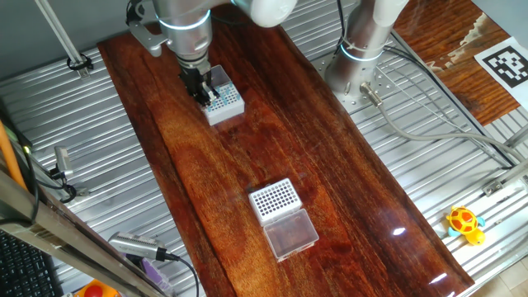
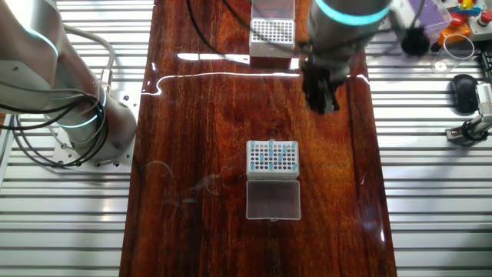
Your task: Transfer all medium pipette tips from one holder to another
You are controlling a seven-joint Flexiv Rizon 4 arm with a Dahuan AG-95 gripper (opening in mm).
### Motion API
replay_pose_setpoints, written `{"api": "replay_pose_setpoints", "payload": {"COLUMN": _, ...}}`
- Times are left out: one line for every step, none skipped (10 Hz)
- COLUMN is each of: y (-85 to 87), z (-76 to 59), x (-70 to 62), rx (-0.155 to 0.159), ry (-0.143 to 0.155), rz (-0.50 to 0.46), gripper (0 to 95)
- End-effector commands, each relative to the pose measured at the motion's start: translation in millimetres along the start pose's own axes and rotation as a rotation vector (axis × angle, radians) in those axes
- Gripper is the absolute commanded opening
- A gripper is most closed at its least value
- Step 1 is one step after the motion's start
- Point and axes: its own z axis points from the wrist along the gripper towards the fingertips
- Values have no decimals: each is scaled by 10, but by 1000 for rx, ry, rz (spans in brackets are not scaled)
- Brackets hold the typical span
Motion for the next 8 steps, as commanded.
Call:
{"api": "replay_pose_setpoints", "payload": {"y": -99, "z": 112, "x": 11, "rx": -1, "ry": 0, "rz": -3, "gripper": 0}}
{"api": "replay_pose_setpoints", "payload": {"y": -102, "z": 125, "x": 12, "rx": 0, "ry": 1, "rz": -1, "gripper": 0}}
{"api": "replay_pose_setpoints", "payload": {"y": -100, "z": 117, "x": 13, "rx": 3, "ry": 0, "rz": 2, "gripper": 0}}
{"api": "replay_pose_setpoints", "payload": {"y": -99, "z": 106, "x": 23, "rx": 3, "ry": 1, "rz": -1, "gripper": 0}}
{"api": "replay_pose_setpoints", "payload": {"y": -99, "z": 106, "x": 23, "rx": -1, "ry": -1, "rz": -5, "gripper": 0}}
{"api": "replay_pose_setpoints", "payload": {"y": -99, "z": 106, "x": 23, "rx": 0, "ry": -5, "rz": -33, "gripper": 0}}
{"api": "replay_pose_setpoints", "payload": {"y": -99, "z": 106, "x": 23, "rx": 0, "ry": -2, "rz": -46, "gripper": 0}}
{"api": "replay_pose_setpoints", "payload": {"y": -99, "z": 106, "x": 23, "rx": -2, "ry": -3, "rz": -61, "gripper": 0}}
